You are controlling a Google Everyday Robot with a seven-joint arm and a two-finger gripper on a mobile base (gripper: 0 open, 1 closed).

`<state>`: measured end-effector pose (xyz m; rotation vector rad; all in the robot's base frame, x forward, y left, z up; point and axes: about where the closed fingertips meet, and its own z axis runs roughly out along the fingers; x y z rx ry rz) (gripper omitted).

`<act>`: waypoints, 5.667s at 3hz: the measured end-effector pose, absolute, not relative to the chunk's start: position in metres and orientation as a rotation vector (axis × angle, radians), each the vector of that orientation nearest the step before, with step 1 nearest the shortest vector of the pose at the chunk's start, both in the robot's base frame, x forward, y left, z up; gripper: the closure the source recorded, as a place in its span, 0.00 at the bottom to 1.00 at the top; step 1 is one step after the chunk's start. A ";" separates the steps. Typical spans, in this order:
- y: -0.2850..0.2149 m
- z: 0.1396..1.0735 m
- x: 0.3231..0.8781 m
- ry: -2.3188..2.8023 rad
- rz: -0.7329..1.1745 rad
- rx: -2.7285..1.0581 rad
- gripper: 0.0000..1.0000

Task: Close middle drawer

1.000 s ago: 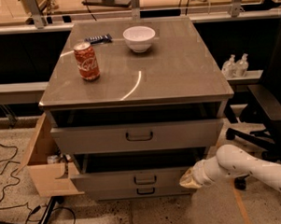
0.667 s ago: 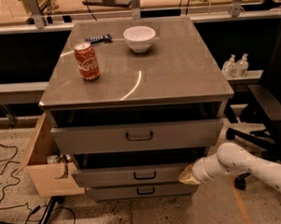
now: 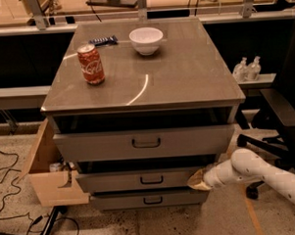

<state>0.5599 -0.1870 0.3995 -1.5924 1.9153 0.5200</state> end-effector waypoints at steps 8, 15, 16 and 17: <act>-0.217 0.388 0.551 1.929 0.596 -1.489 1.00; -0.329 0.621 0.451 2.256 0.049 -1.882 1.00; -0.336 0.655 0.450 2.279 0.011 -1.902 1.00; -0.335 0.696 0.446 2.251 -0.032 -1.926 1.00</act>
Offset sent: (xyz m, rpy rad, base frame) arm -0.0137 -0.0377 0.0005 0.0386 0.0038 -0.0817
